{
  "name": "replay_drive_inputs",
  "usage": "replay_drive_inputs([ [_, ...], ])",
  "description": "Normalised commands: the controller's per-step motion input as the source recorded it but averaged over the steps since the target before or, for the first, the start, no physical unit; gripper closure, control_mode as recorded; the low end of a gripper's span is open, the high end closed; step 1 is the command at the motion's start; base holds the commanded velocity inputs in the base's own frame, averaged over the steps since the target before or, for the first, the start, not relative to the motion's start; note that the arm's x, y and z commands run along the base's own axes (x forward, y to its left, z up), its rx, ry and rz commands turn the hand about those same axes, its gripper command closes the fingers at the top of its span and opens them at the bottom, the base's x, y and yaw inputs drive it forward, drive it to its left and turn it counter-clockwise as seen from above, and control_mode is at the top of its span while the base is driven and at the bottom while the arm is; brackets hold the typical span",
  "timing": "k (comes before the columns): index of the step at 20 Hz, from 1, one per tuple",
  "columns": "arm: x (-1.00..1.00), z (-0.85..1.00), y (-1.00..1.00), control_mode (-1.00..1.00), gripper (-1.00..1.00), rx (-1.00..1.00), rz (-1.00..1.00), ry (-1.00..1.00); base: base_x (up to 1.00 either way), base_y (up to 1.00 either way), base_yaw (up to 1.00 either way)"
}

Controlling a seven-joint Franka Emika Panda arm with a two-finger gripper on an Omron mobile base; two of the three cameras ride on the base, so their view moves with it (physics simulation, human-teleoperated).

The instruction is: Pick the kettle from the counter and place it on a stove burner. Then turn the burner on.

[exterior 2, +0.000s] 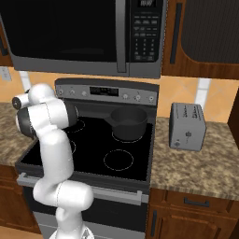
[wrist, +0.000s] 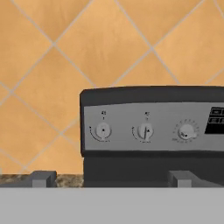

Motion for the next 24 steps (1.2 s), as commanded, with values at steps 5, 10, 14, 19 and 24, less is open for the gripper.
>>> replay_drive_inputs([
  [5, 0.47, 0.0, 0.0, -1.0, -1.0, 0.0, 0.0, 0.0, 0.0, 0.0, 0.0],
  [10, 0.31, 0.0, 0.0, -1.0, -1.0, 0.0, 0.0, 0.0, 0.0, 0.0, 0.0],
  [14, 0.31, 0.0, 0.0, -1.0, -1.0, 0.0, 0.0, 0.0, 0.0, 0.0, 0.0],
  [19, 0.38, 0.0, 0.0, -1.0, -1.0, 0.0, 0.0, 0.0, 0.0, 0.0, 0.0],
  [24, 0.28, -0.08, 0.0, -1.0, -1.0, 0.0, 0.0, 0.0, 0.0, 0.0, 0.0],
])
